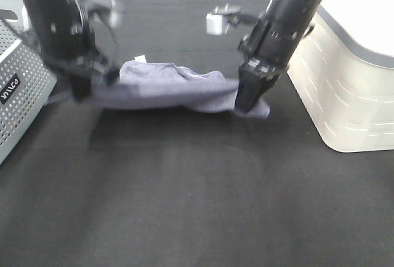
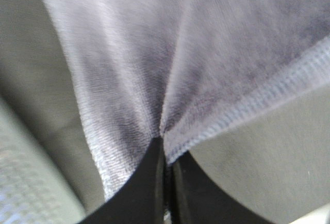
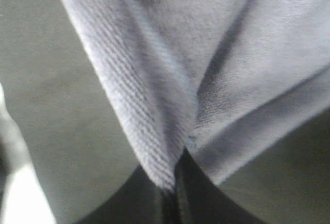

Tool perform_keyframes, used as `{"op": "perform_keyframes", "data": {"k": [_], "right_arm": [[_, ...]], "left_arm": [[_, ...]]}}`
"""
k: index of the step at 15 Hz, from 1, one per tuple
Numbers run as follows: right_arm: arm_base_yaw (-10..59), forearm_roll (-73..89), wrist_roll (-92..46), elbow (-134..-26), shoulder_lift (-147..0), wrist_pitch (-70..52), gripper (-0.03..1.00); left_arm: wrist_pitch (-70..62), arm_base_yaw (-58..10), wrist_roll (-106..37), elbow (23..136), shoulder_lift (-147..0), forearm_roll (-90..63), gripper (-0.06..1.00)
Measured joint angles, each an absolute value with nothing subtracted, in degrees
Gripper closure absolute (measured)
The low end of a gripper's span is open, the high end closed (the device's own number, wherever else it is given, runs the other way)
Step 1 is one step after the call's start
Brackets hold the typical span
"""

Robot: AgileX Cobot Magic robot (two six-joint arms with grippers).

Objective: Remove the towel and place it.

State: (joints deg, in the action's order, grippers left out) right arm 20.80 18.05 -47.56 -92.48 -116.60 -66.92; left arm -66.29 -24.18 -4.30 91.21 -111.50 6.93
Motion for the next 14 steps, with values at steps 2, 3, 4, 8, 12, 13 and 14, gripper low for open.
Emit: {"op": "perform_keyframes", "data": {"k": [2, 3, 4, 8, 12, 13, 14], "right_arm": [[20.9, 12.8, -47.6, -92.5, -113.3, -56.7, 0.96], [20.9, 10.2, -47.6, -92.6, -112.0, -52.0, 0.96], [20.9, 8.4, -47.6, -93.5, -111.1, -48.2, 0.96], [20.9, 6.1, -47.6, -98.5, -110.7, -34.5, 0.96], [20.8, 2.8, -47.6, -98.8, -112.1, -15.4, 0.96], [20.8, 2.0, -47.6, -98.8, -113.0, -11.1, 0.96], [20.8, 1.4, -47.6, -98.8, -113.8, -8.1, 0.96]], "left_arm": [[-58.3, -24.0, 1.3, 94.0, -110.8, 12.0, 0.94], [-54.7, -24.0, 3.6, 94.9, -110.8, 14.4, 0.94], [-51.6, -24.0, 5.7, 95.6, -110.8, 16.6, 0.94], [-39.8, -24.0, 17.6, 96.7, -110.8, 30.4, 0.94], [-27.8, -22.9, 36.4, 96.7, -110.8, 52.5, 0.94], [-25.6, -22.2, 41.4, 97.1, -110.9, 57.4, 0.94], [-24.0, -21.7, 46.2, 98.0, -111.2, 62.4, 0.94]]}}
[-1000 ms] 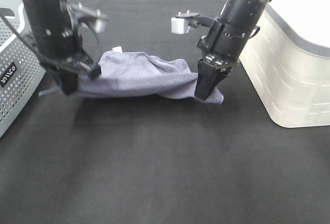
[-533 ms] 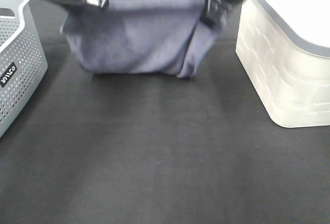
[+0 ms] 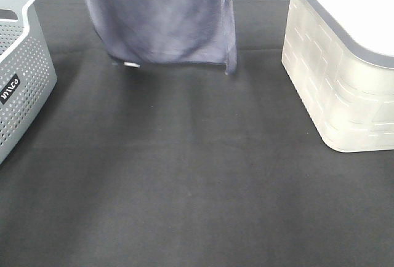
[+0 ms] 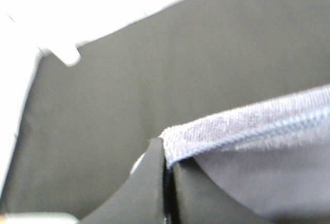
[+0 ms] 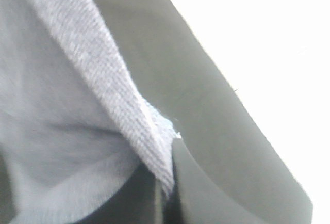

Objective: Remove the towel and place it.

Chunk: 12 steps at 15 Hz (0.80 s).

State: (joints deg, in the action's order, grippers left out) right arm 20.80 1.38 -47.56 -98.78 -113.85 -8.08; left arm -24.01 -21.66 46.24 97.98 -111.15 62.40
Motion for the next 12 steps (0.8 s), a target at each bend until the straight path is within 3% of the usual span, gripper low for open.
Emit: {"op": "perform_keyframes", "data": {"k": [5, 12], "right_arm": [[18.3, 0.9, -47.6, -99.4, -117.5, 0.0, 0.96], [16.0, 6.0, -45.5, -107.7, -123.8, 1.5, 0.96]], "left_arm": [[-20.6, -21.3, 50.6, 103.6, -115.9, 69.0, 0.94], [-20.3, -21.3, 50.0, 113.1, -123.8, 69.4, 0.94]]}}
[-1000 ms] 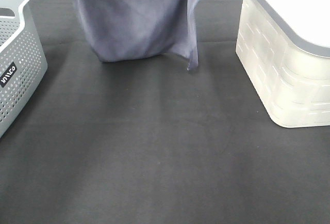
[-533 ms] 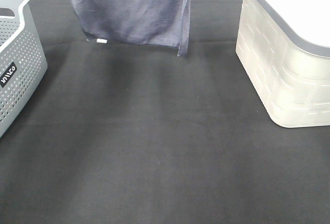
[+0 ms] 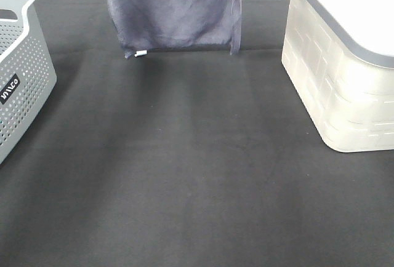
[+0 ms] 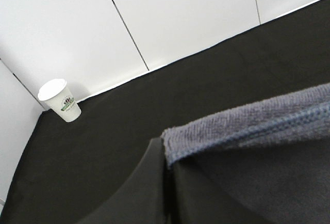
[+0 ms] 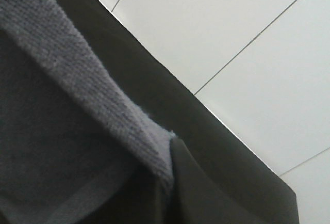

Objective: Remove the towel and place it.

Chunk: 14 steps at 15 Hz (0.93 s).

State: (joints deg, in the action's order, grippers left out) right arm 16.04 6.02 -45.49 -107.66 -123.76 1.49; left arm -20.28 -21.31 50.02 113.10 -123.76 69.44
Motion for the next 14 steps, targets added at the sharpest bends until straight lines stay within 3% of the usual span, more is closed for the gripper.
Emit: {"op": "perform_keyframes", "data": {"k": [4, 5, 7, 8, 11, 14], "right_arm": [[15.9, 11.5, -39.9, -107.9, -123.8, -14.3, 0.96], [15.6, 12.9, -39.2, -107.9, -123.8, -29.3, 0.96], [15.6, 13.1, -39.2, -107.9, -123.8, -43.4, 0.96], [15.6, 13.1, -39.2, -107.9, -123.8, -43.4, 0.96], [15.6, 13.1, -39.2, -107.9, -123.8, -62.2, 0.96], [15.6, 14.1, -39.2, -107.8, -124.4, -69.2, 0.96]], "left_arm": [[-26.1, -22.5, 34.8, 113.6, -123.9, 55.9, 0.94], [-33.7, -23.8, 19.9, 113.6, -123.9, 42.9, 0.94], [-47.8, -24.8, 4.9, 113.6, -123.9, 27.4, 0.94], [-47.8, -24.8, 4.9, 113.6, -123.9, 27.4, 0.94], [-68.0, -24.8, -7.4, 113.6, -123.9, 14.1, 0.94], [-69.2, -24.8, -12.4, 111.3, -123.9, 10.0, 0.94]]}}
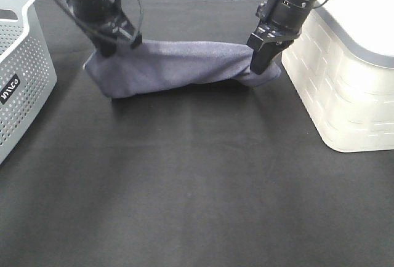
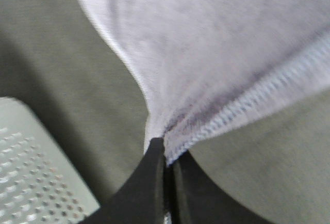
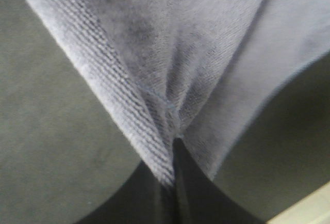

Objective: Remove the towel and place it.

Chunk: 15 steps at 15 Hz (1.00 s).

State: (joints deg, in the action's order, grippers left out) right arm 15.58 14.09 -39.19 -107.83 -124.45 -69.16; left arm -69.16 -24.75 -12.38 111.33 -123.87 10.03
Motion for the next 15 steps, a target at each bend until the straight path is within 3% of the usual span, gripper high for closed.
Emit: {"op": "perform_keyframes", "data": {"k": [8, 15], "right_arm": [[15.6, 17.9, -39.2, -92.4, -123.2, -69.2, 0.96], [15.6, 19.5, -38.5, -92.4, -122.7, -69.2, 0.89]], "left_arm": [[-69.3, -24.8, -15.4, 92.5, -121.9, 3.3, 0.94], [-68.9, -24.8, -16.5, 82.6, -117.6, 1.7, 0.94]]}}
